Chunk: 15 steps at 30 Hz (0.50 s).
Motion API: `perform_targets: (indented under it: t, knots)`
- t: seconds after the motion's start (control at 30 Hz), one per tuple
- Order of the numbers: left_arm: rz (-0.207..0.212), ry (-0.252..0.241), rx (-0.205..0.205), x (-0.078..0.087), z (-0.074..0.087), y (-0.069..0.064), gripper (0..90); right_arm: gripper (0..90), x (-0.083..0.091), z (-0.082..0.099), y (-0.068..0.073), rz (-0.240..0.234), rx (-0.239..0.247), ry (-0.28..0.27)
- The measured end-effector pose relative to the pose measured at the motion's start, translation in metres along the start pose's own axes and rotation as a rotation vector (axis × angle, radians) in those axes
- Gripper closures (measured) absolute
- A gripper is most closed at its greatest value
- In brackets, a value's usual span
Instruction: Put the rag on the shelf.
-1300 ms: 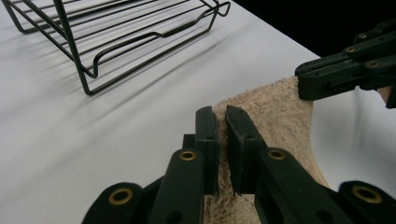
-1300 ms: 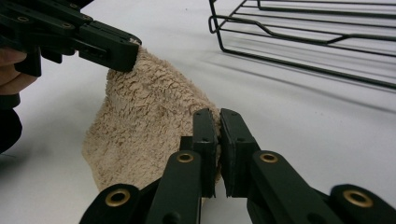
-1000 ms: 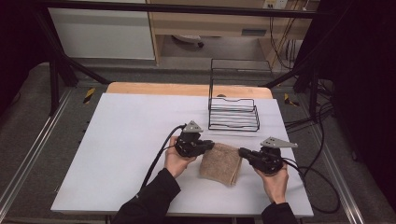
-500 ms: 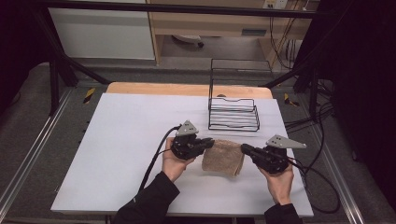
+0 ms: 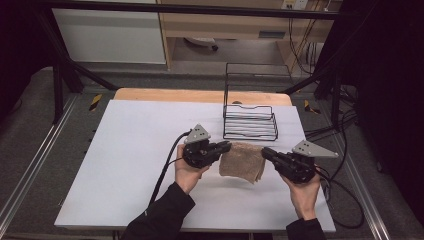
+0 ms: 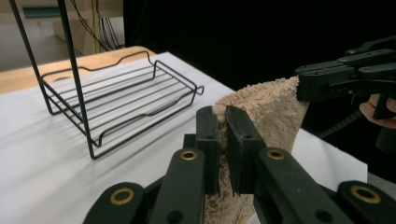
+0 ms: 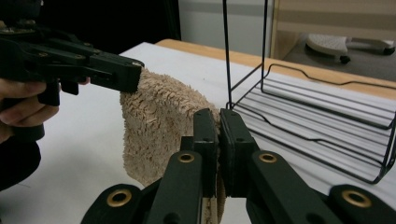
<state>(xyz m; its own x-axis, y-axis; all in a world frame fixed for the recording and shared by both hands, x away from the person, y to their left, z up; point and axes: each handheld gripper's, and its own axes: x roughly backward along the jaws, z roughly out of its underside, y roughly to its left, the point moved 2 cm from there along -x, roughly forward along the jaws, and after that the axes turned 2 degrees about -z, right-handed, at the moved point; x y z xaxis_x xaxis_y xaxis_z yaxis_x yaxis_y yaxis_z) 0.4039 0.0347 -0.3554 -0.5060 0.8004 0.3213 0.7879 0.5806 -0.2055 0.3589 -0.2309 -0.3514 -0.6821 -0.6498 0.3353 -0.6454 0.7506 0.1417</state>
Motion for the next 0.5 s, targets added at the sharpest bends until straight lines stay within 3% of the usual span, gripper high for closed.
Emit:
perform_targets:
  t: [0.5]
  knots:
    - [-0.007,-0.102,-0.018,0.005,-0.033,-0.007,83.9,86.3,0.012,-0.031,0.000,0.045,0.024,-0.108]
